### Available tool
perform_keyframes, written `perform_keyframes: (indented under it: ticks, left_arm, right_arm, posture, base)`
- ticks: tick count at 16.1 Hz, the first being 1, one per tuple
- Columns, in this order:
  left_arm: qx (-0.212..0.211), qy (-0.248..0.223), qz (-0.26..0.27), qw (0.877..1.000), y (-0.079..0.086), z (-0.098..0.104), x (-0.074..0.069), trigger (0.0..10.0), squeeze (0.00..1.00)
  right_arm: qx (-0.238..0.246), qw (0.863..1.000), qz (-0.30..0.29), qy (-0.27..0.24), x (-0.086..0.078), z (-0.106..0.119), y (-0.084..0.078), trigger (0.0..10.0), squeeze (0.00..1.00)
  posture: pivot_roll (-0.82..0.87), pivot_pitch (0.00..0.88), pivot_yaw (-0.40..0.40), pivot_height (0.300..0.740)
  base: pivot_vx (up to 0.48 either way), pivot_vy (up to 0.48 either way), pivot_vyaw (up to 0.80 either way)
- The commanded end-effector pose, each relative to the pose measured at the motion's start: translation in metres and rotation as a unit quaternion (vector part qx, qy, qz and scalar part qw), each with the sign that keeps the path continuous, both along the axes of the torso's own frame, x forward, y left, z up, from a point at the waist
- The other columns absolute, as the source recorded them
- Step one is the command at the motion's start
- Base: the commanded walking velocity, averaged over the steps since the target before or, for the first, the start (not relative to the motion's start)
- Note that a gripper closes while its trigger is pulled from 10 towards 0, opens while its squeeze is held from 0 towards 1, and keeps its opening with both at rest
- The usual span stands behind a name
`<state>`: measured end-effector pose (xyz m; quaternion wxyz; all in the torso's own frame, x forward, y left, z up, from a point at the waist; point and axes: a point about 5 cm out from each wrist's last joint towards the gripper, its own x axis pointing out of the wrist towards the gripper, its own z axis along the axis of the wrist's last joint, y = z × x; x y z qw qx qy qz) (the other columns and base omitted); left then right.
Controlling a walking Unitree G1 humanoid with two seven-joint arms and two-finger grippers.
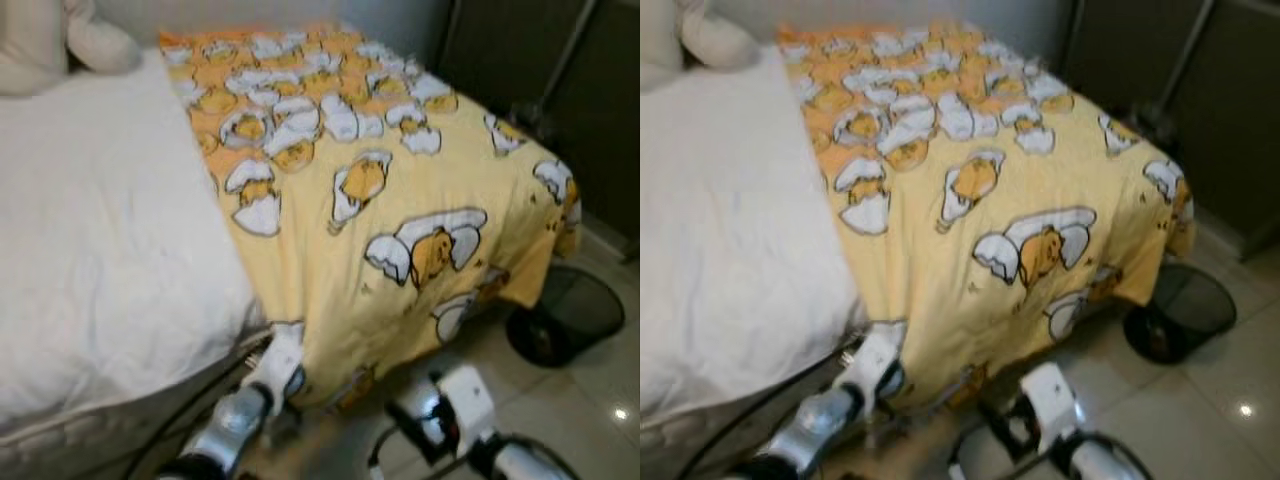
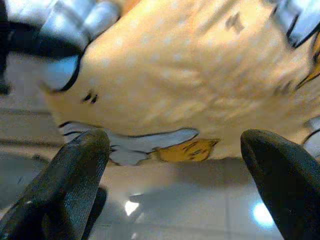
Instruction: Clean up the room
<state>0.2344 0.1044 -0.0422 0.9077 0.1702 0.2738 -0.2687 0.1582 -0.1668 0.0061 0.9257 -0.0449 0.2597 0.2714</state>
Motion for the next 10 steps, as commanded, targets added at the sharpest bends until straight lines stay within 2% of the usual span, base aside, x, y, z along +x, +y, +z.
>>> perform_keyframes:
  ticks: [1, 2, 3, 4, 5, 6, 7, 8, 9, 10]
  left_arm:
    - [0.022, 0.058, -0.034, 0.997, -0.005, -0.019, -0.025, 10.0, 1.00]
    - [0.017, 0.017, 0.006, 1.000, 0.002, -0.010, -0.012, 10.0, 1.00]
    - [0.013, -0.002, 0.023, 1.000, 0.005, -0.006, -0.007, 10.0, 1.00]
    - [-0.007, -0.072, 0.083, 0.994, 0.015, 0.011, 0.010, 10.0, 1.00]
    - [-0.030, -0.141, 0.158, 0.977, 0.026, 0.032, 0.026, 10.0, 1.00]
    - [-0.044, -0.168, 0.202, 0.964, 0.033, 0.043, 0.034, 10.0, 1.00]
    - [-0.076, -0.194, 0.246, 0.947, 0.041, 0.059, 0.044, 10.0, 1.00]
    - [-0.096, -0.224, 0.274, 0.930, 0.048, 0.076, 0.050, 10.0, 1.00]
    - [-0.100, -0.238, 0.285, 0.923, 0.052, 0.083, 0.052, 10.0, 1.00]
    - [-0.113, -0.274, 0.301, 0.906, 0.057, 0.102, 0.056, 10.0, 1.00]
  right_arm:
    - [0.003, 1.000, 0.004, -0.012, 0.005, 0.004, 0.002, 10.0, 0.00]
    - [0.002, 1.000, -0.004, -0.020, 0.006, 0.004, 0.001, 10.0, 0.00]
    - [0.001, 1.000, -0.009, -0.025, 0.007, 0.005, 0.000, 10.0, 0.00]
    - [-0.005, 0.999, -0.026, -0.039, 0.013, 0.007, -0.003, 10.0, 0.00]
    - [-0.018, 0.997, -0.054, -0.061, 0.023, 0.010, -0.010, 10.0, 0.00]
    - [-0.025, 0.994, -0.072, -0.079, 0.031, 0.014, -0.013, 10.0, 0.00]
    - [-0.042, 0.988, -0.103, -0.112, 0.047, 0.022, -0.014, 10.0, 0.00]
    - [-0.026, 0.983, -0.124, -0.135, 0.062, 0.035, -0.011, 10.0, 0.00]
    - [-0.013, 0.981, -0.129, -0.142, 0.067, 0.040, -0.009, 10.0, 0.00]
    - [0.014, 0.974, -0.150, -0.168, 0.081, 0.054, -0.007, 10.0, 0.00]
  posture:
    - [-0.24, 0.085, 0.000, 0.740]
    - [-0.25, 0.081, 0.002, 0.740]
    - [-0.24, 0.080, 0.003, 0.740]
    - [-0.24, 0.078, 0.004, 0.740]
    - [-0.23, 0.072, 0.006, 0.740]
    - [-0.22, 0.066, 0.008, 0.740]
    - [-0.21, 0.055, 0.011, 0.740]
    - [-0.20, 0.028, 0.018, 0.740]
    - [-0.20, 0.023, 0.020, 0.740]
    - [-0.18, 0.000, 0.026, 0.740]
  base:
    - [0.000, 0.000, 0.00]
    - [0.000, 0.000, 0.00]
    - [0.000, 0.000, 0.00]
    - [0.000, 0.000, 0.00]
    - [0.000, 0.000, 0.00]
    - [0.000, 0.000, 0.00]
    - [0.000, 0.000, 0.00]
    - [0.000, 0.000, 0.00]
    - [0.000, 0.000, 0.00]
    - [0.000, 0.000, 0.00]
